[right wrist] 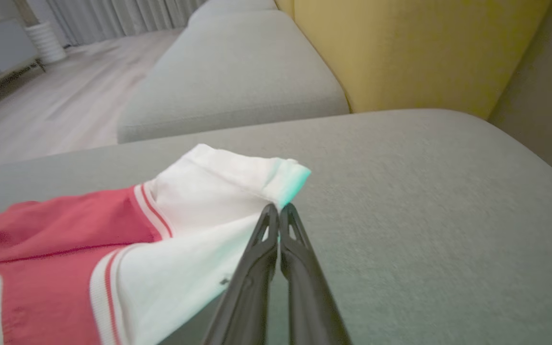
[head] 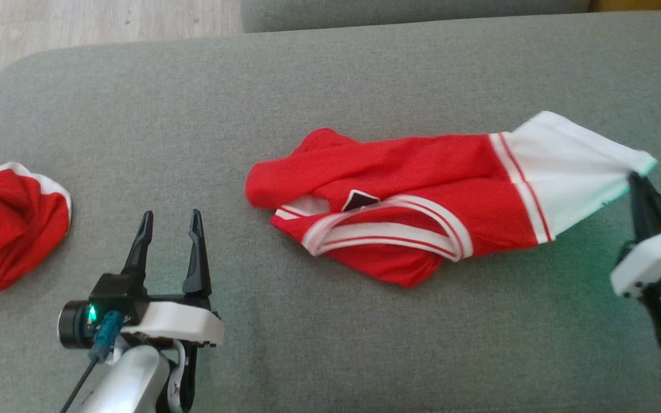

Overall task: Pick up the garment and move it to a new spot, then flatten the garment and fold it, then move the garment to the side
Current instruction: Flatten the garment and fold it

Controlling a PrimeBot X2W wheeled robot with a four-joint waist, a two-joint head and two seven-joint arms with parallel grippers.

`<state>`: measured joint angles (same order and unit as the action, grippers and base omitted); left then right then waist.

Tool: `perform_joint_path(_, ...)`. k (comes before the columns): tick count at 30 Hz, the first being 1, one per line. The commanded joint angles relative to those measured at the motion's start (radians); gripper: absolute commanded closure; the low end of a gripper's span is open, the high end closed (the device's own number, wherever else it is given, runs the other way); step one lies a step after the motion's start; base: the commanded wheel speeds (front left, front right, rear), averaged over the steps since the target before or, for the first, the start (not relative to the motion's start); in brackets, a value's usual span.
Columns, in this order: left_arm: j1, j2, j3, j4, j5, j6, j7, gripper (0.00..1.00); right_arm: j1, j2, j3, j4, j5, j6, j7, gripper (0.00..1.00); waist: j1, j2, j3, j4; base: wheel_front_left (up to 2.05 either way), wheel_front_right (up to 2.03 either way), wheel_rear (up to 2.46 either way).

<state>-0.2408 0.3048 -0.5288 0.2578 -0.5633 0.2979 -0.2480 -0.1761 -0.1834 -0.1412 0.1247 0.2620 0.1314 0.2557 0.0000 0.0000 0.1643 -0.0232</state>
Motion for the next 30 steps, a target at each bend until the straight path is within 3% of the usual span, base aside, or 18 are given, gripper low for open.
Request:
perform_joint_path(1, -0.045, 0.012, 0.029, -0.02, 0.008, -0.004, -0.008, 0.0, -0.035, -0.039, -0.005, -0.002, -0.009, -0.001, -0.005, 1.0, 0.0, 0.0, 0.005, -0.001, 0.0, 0.0, 0.0)
perform_joint_path(7, -0.061, 0.004, 0.021, -0.01, 0.011, -0.009, -0.009, 0.0, -0.092, -0.066, -0.09, 0.175, -0.039, -0.001, -0.051, 1.0, 0.0, 0.0, 0.017, 0.011, 0.0, 0.0, 0.0)
perform_joint_path(8, -0.063, 0.003, 0.02, -0.008, 0.011, -0.01, -0.009, 0.0, -0.102, -0.067, -0.099, 0.203, -0.045, -0.001, -0.065, 0.35, 0.0, 0.0, 0.017, 0.014, 0.0, 0.0, 0.0)
perform_joint_path(9, -0.063, 0.002, 0.02, -0.006, 0.011, -0.01, -0.009, 0.0, -0.111, -0.065, -0.105, 0.227, -0.053, -0.001, -0.08, 0.0, 0.0, 0.0, 0.017, 0.016, 0.0, 0.0, 0.0)
perform_joint_path(16, -0.048, 0.01, 0.027, -0.003, 0.011, 0.001, -0.01, 0.0, -0.138, -0.036, -0.173, 0.272, -0.138, -0.001, -0.234, 0.0, 0.0, 0.0, 0.006, 0.028, 0.0, 0.0, 0.0)
perform_joint_path(20, -0.033, 0.023, 0.036, -0.009, 0.011, 0.01, -0.011, 0.0, -0.11, 0.029, -0.154, 0.154, -0.198, -0.001, -0.304, 0.0, 0.0, 0.0, -0.007, 0.026, 0.0, 0.0, 0.0)
perform_joint_path(30, -0.003, 0.051, 0.049, -0.034, 0.008, 0.033, -0.005, 0.0, 0.061, 0.116, 0.029, -0.124, -0.172, -0.001, -0.275, 0.0, 0.0, 0.0, -0.038, 0.027, 0.0, 0.0, 0.0)
